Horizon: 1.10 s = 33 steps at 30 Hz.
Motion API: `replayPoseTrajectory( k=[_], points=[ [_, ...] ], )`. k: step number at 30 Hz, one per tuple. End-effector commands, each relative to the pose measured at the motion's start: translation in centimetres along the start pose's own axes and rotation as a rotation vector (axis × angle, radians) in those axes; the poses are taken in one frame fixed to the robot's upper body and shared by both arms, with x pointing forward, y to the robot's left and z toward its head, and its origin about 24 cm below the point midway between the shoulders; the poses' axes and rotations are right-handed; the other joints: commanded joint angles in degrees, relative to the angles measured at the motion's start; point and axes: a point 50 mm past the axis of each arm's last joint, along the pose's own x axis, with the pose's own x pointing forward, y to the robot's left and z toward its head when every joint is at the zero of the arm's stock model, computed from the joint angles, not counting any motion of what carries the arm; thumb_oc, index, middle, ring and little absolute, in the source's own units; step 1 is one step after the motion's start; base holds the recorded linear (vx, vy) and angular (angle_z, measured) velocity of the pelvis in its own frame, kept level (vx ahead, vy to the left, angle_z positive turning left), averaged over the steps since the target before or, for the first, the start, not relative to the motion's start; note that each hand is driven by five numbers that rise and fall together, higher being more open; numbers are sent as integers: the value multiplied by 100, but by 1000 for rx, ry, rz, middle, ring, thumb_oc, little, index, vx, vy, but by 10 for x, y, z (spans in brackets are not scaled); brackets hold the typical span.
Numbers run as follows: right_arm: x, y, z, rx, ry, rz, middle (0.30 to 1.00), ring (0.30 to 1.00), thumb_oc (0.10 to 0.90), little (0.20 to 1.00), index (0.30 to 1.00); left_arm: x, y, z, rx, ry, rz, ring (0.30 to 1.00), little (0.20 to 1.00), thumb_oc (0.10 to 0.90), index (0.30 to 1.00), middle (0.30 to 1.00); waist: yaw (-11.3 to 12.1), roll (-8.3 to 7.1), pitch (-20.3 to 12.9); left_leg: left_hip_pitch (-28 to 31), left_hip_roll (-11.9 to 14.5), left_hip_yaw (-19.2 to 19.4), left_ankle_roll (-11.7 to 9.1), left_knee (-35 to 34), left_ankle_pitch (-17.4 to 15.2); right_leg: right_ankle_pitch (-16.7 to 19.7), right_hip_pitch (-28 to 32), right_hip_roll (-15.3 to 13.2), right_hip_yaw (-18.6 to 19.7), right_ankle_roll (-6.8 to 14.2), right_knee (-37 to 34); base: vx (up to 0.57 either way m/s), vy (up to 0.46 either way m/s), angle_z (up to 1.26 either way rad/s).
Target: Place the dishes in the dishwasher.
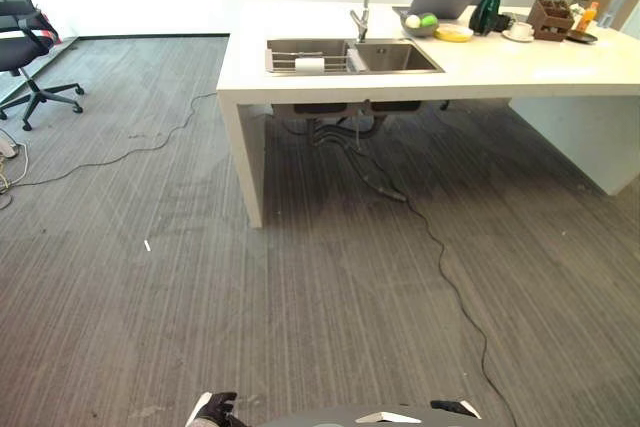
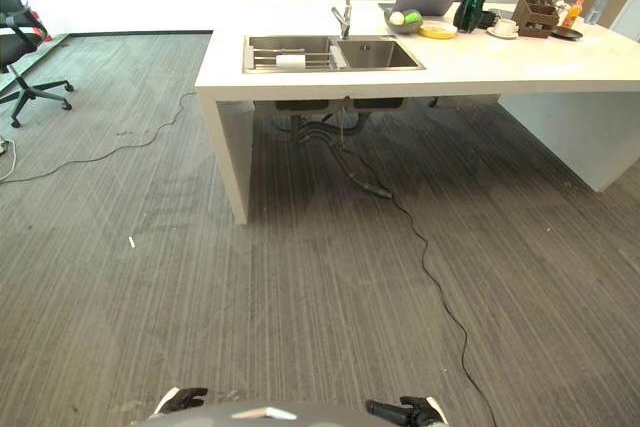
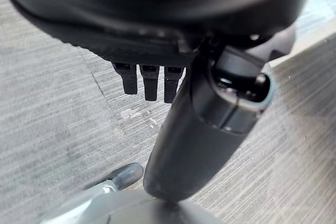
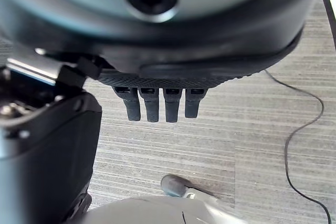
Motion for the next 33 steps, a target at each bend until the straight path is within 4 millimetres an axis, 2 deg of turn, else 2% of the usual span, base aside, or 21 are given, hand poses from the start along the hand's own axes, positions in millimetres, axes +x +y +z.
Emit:
replayPoseTrajectory(
  k=[1,2,4,6,9,14,22,25,28,33],
  points=[
    [6,-26,35,-10,-100,-70,900,900,800,900,900,4,-17,37,-214,-52,-40,900,900,800,900,900,5,172,88,-80,-9,88,-310,53,-197,-780,388,-90,-26,462,95,0,0,0],
    [6,-26,35,-11,-100,-70,900,900,800,900,900,4,-17,37,-215,-52,-40,900,900,800,900,900,2,172,89,-78,-9,87,-309,53,-198,-781,390,-90,-26,462,95,0,0,0],
    [6,-26,41,173,-131,-72,900,900,800,900,900,4,-21,30,-410,0,-49,900,900,800,900,900,-1,164,97,-85,-5,92,-313,53,-186,-775,384,-88,-25,464,95,0,0,0],
    [5,-27,42,184,-135,-82,900,900,800,900,900,3,-22,29,-455,7,-49,900,900,800,900,900,-3,167,104,-81,-8,91,-313,53,-186,-774,386,-90,-16,462,95,0,0,0],
    [5,-25,50,116,-167,-86,900,900,800,900,900,2,-27,30,-647,15,-54,900,900,800,900,900,25,153,112,-86,-4,87,-321,53,-179,-785,402,-88,-33,457,95,0,0,0],
    [5,-23,51,94,-167,-86,900,900,800,900,900,2,-33,31,-718,21,-84,900,900,800,900,900,42,132,121,-87,-4,77,-320,53,-182,-784,409,-85,-60,455,95,0,0,0],
    [6,-21,45,62,-138,-84,900,900,800,900,900,2,-33,31,-657,18,-84,900,900,800,900,900,63,107,118,-98,-11,64,-314,53,-190,-781,404,-94,-72,455,103,0,0,0],
    [5,-22,46,78,-148,-87,900,900,800,900,900,1,-33,26,-766,47,-74,900,900,800,900,900,80,102,130,-105,-12,59,-307,53,-190,-787,391,-99,-74,459,115,0,0,0],
    [4,-25,54,217,-200,-87,900,900,800,900,900,1,-36,22,-864,73,-66,900,900,800,900,900,58,100,159,-107,-29,67,-293,53,-199,-782,377,-108,-58,472,125,0,0,0],
    [4,-24,59,289,-218,-78,900,900,800,900,900,0,-38,21,-930,87,-67,900,900,800,900,900,57,100,188,-122,-46,67,-278,53,-208,-787,358,-122,-71,481,151,2,6,0]
  ],
)
